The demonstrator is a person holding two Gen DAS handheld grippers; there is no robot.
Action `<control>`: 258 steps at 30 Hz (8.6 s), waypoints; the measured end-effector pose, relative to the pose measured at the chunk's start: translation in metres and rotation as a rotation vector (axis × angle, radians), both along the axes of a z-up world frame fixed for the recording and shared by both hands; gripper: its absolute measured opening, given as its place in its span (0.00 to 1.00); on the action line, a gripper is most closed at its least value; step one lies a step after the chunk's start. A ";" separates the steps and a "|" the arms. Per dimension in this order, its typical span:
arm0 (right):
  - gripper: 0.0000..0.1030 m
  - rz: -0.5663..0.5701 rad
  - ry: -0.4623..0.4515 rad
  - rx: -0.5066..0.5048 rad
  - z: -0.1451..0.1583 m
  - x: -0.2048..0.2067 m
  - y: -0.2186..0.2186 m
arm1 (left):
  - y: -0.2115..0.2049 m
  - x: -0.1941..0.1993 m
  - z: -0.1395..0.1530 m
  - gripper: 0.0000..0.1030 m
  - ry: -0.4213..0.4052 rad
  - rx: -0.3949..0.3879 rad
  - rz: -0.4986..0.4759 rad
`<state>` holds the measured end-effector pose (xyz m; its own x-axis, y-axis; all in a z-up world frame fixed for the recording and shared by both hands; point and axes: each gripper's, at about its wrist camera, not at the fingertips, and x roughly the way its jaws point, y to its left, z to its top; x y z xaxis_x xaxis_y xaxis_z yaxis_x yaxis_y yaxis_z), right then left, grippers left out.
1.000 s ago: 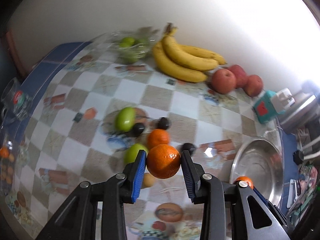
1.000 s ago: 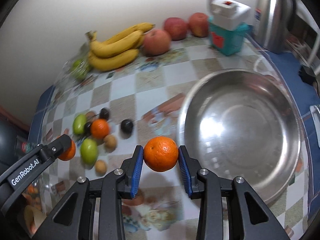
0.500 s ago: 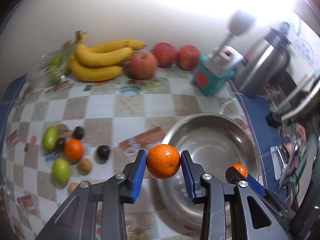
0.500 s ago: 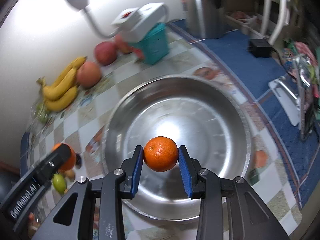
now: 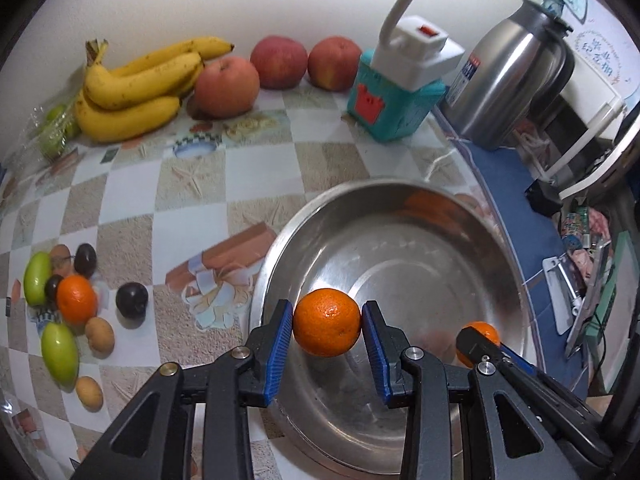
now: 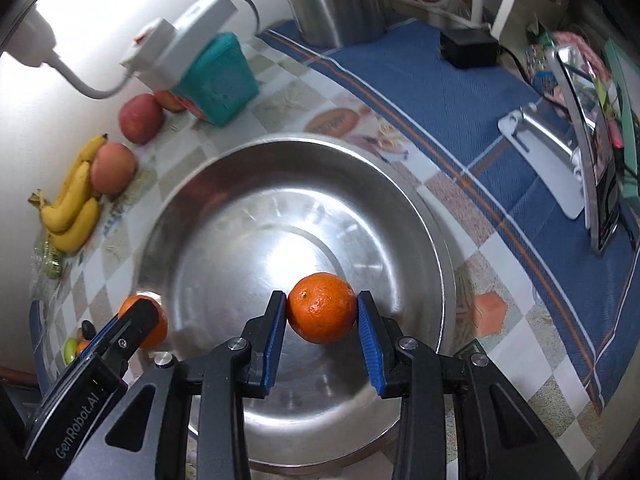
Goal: Organize fruits
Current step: 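Carry both oranges over the steel plate and open both tools to release them, then withdraw both open tools from the plate toward the remaining fruit, then grasp a small tan round fruit with the right tool, then grasp a green pear-like fruit with the left tool while the right tool holds the tan fruit, then carry both fruits over the steel plate and open the left tool to drop the green fruit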
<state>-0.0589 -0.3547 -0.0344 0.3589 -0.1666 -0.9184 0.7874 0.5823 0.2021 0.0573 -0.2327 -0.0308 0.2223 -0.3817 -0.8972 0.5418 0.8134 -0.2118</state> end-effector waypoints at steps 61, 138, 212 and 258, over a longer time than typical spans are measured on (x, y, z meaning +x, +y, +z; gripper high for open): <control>0.71 0.147 -0.022 -0.088 0.038 0.016 0.034 | 0.115 0.046 0.048 0.97 -0.145 0.149 0.350; 0.96 0.610 -0.066 -0.118 0.023 0.101 0.197 | 0.289 0.064 0.037 1.00 -0.115 0.206 0.594; 0.25 0.585 -0.137 0.045 0.010 0.102 0.162 | 0.207 0.085 -0.026 0.74 0.111 0.055 0.370; 0.25 0.399 -0.145 0.052 0.021 0.073 0.103 | 0.179 0.066 0.026 0.42 -0.006 0.005 0.317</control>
